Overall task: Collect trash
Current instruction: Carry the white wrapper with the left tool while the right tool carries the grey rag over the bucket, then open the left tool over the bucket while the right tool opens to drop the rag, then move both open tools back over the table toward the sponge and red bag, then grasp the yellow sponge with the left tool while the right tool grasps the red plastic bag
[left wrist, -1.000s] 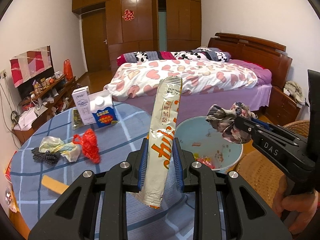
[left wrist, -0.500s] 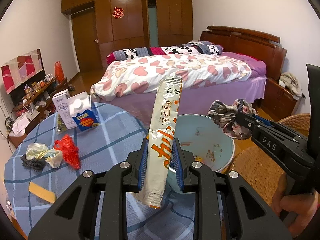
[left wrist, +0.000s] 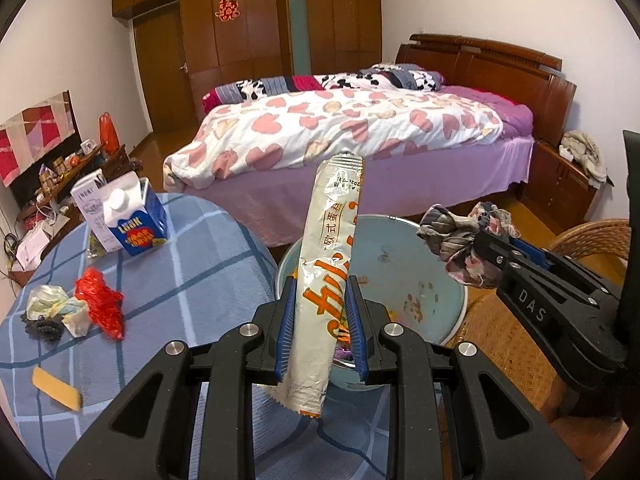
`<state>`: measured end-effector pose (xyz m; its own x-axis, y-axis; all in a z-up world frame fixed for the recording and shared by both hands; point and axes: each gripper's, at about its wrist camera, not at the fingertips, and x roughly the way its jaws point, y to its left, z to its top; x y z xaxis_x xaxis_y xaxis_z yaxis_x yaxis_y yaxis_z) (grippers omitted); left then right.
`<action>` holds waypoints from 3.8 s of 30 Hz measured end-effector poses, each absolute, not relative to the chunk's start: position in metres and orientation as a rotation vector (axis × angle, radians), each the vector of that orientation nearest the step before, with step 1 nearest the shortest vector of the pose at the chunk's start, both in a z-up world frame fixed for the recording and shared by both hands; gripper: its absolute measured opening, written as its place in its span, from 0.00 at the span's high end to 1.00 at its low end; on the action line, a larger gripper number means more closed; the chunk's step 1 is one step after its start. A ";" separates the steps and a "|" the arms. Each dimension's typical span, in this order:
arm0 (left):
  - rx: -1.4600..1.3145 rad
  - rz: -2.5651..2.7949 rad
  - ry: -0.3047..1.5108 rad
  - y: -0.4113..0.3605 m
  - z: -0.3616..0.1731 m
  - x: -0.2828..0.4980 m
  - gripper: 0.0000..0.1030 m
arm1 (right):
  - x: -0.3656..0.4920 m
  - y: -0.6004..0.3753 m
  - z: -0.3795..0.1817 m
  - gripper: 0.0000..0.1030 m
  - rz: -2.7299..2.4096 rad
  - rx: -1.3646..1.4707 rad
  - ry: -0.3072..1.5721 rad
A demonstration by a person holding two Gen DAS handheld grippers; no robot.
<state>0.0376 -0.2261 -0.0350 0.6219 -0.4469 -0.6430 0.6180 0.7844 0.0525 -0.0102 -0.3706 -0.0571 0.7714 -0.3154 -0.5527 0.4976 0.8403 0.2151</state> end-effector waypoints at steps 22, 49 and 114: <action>0.307 -0.566 0.771 -0.262 -0.078 0.065 0.75 | 0.023 -0.389 -0.097 0.76 -0.442 0.421 0.653; 0.193 -0.375 0.625 -0.160 -0.030 0.049 0.07 | -0.007 -0.344 -0.062 0.09 -0.449 0.417 0.494; -0.101 0.031 0.910 0.080 -0.112 0.156 0.26 | 0.162 -0.128 -0.077 0.28 0.085 0.196 0.680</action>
